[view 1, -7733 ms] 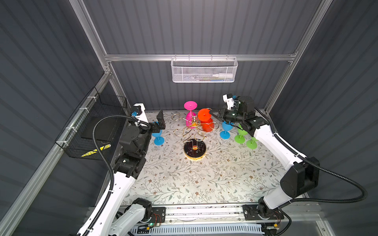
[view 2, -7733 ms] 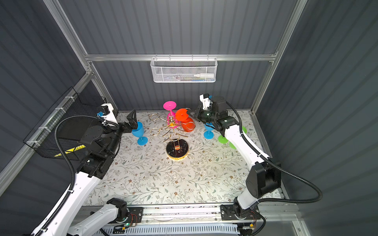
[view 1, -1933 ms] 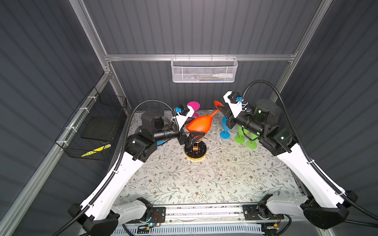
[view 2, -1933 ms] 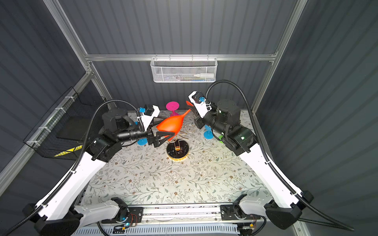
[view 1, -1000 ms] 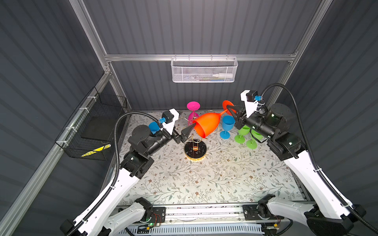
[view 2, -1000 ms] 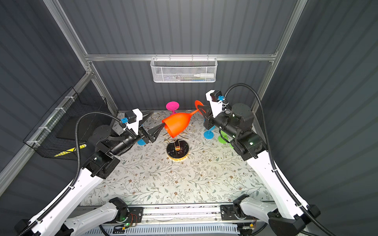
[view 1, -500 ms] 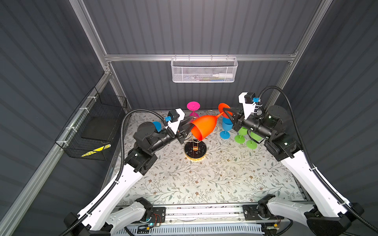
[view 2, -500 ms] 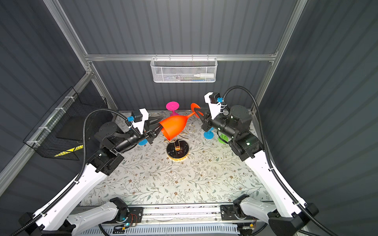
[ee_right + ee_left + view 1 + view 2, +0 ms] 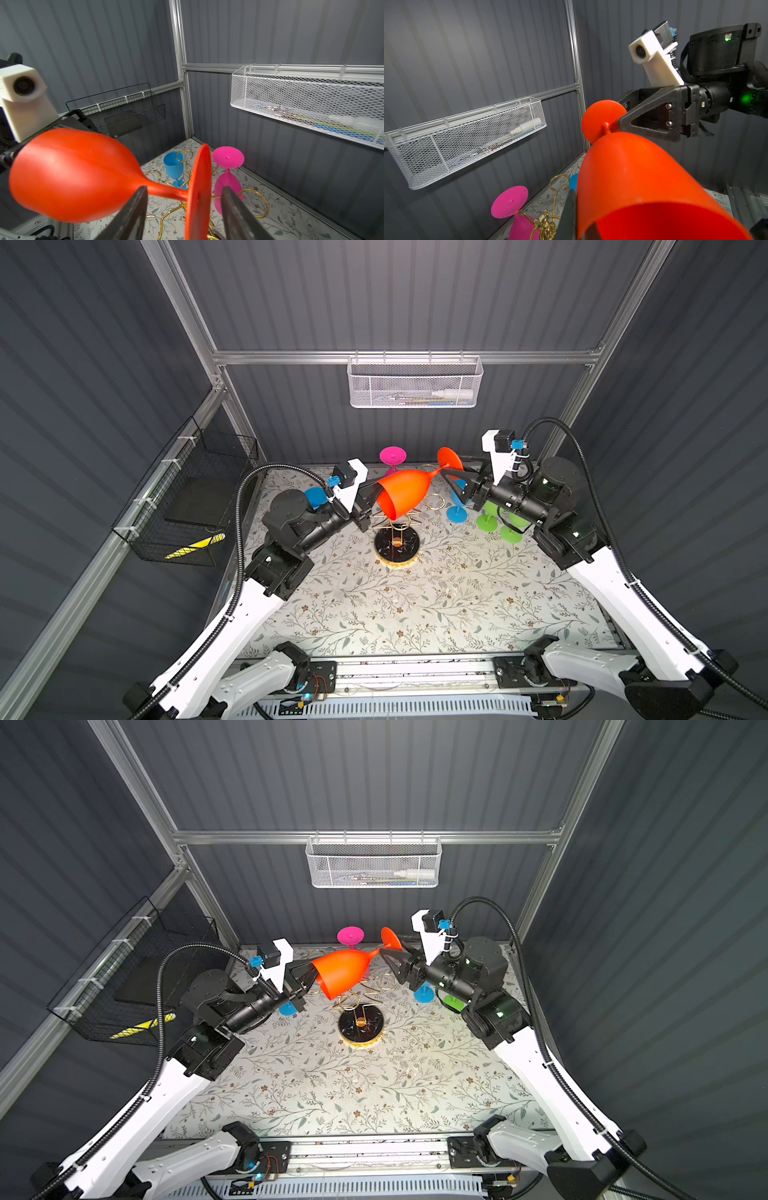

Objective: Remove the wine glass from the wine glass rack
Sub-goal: 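Open the right gripper off the base while the left pulls the glass away, then lower the red glass upright onto the table beside the cyan glass with the left gripper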

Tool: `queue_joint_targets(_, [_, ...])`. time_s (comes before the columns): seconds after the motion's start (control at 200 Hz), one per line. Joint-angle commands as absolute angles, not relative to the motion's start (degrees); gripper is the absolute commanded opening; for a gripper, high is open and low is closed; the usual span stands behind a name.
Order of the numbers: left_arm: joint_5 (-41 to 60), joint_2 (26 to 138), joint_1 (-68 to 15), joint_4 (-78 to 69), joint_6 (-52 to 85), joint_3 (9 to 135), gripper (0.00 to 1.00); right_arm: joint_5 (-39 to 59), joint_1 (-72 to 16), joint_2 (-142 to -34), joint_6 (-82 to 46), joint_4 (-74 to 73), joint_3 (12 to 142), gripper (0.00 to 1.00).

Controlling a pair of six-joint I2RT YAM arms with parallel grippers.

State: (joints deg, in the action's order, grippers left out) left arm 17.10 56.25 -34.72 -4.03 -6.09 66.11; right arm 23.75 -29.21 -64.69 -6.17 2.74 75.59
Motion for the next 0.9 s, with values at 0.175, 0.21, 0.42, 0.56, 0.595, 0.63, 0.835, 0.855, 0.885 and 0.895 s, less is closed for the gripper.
queue_joint_targets(0.175, [3.52,50.41,-34.63,14.18,-5.2,75.69,0.0,19.86,-26.47,-59.26,-7.59,2.04,74.04,0.81])
queue_joint_targets(0.21, [0.87,50.09,-34.58,16.68,-5.06,76.77,0.0,19.86,-26.04,-58.92,-7.87,2.13,73.85,0.82])
queue_joint_targets(0.42, [-20.04,51.69,-34.63,37.3,-2.99,88.91,0.0,19.86,-23.5,-58.01,-9.27,4.44,73.79,0.88])
queue_joint_targets(0.56, [-32.91,54.36,-34.63,50.34,-2.89,96.08,0.0,19.86,-22.42,-57.4,-9.73,5.14,73.01,0.9])
queue_joint_targets(0.595, [-34.66,54.95,-34.63,52.7,-1.95,97.45,0.0,19.86,-22.2,-57.24,-9.8,5.17,72.84,0.9])
queue_joint_targets(0.63, [-36.34,55.72,-34.63,55.18,-0.4,98.9,0.0,19.86,-22.0,-57.13,-9.93,5.27,72.64,0.91])
queue_joint_targets(0.835, [-34.46,61.82,-34.63,69.02,7.66,101.92,0.0,17.53,-20.62,-57.21,-11.65,7.99,72.86,0.91])
queue_joint_targets(0.855, [-34.18,62.45,-34.63,70.07,8.13,101.93,0.0,17.34,-20.33,-57.29,-11.84,8.52,73.05,0.91])
queue_joint_targets(0.885, [-33.83,63.36,-34.63,71.41,8.96,102.05,0.0,17.23,-20.02,-57.39,-12.18,9.29,73.32,0.91])
queue_joint_targets(0.895, [-33.66,63.63,-34.63,71.71,9.16,102.09,0.0,17.23,-19.93,-57.39,-12.25,9.44,73.37,0.91])
